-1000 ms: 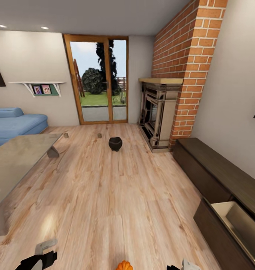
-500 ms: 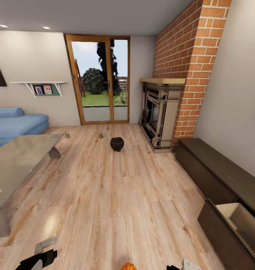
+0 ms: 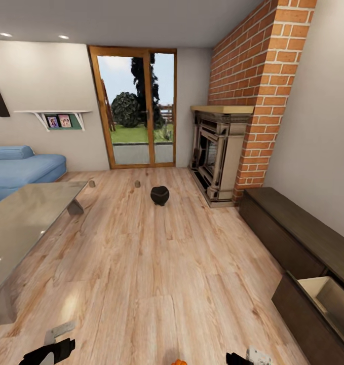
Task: Place each of the two pumpkins and all three candles from the living room inside a cabinet in the living room (use any cabinet), then make sure every cabinet is closed, and position the cauldron so it is next to a table in the living room.
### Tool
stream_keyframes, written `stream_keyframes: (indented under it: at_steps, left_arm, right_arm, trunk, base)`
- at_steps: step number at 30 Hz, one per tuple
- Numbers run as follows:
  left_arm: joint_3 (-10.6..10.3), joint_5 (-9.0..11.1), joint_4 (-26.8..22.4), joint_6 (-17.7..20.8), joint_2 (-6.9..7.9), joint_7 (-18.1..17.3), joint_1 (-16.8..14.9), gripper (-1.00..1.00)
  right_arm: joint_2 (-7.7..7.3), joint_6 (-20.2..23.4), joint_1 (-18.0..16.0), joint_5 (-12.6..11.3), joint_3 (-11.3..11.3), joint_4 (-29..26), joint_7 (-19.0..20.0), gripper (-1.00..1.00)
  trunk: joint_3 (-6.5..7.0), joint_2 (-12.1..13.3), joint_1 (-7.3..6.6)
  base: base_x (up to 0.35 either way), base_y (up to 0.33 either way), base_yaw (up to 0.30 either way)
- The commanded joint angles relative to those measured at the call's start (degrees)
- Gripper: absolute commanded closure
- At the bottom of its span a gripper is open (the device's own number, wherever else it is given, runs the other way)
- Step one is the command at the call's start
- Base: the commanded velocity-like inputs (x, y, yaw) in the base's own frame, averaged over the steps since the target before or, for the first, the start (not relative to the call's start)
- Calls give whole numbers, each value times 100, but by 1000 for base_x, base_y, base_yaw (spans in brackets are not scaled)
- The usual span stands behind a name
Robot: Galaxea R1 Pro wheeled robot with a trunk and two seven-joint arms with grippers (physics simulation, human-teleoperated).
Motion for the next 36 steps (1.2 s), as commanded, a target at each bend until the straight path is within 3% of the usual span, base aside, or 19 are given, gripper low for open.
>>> stream_keyframes:
  at_steps: [1, 10, 17, 23, 30, 36]
  left_arm:
    - [-15, 88, -46, 43, 43, 22, -3, -100]
    - [-56, 368, -333, 331, 316, -268, -3, -100]
    - [166, 580, -556, 556, 544, -41, 14, -100]
    - [166, 762, -747, 750, 738, 84, 14, -100]
    - [166, 977, -971, 975, 964, 84, 14, -100]
    - [166, 1161, -1162, 1168, 1158, 84, 14, -100]
  right_arm:
    - [-31, -15, -34, -72, 10, -46, -4, -100]
    - [126, -180, -329, -265, -248, -339, 196, -100]
    - [120, 46, -559, -487, -471, -567, 421, -100]
    - [120, 239, -756, -679, -661, -762, 614, -100]
    - [120, 464, -984, -894, -661, -892, 840, -100]
    - [120, 656, -1157, -894, -661, -892, 1033, -100]
  trunk:
    - [-6, -3, 0]
    - [-6, -3, 0]
    - [-6, -3, 0]
    - [-6, -3, 0]
    - [-6, -3, 0]
    - [-6, -3, 0]
  base:
    - [0, 0, 0]
    - [0, 0, 0]
    - [0, 0, 0]
    - [0, 0, 0]
    - [0, 0, 0]
    - [0, 0, 0]
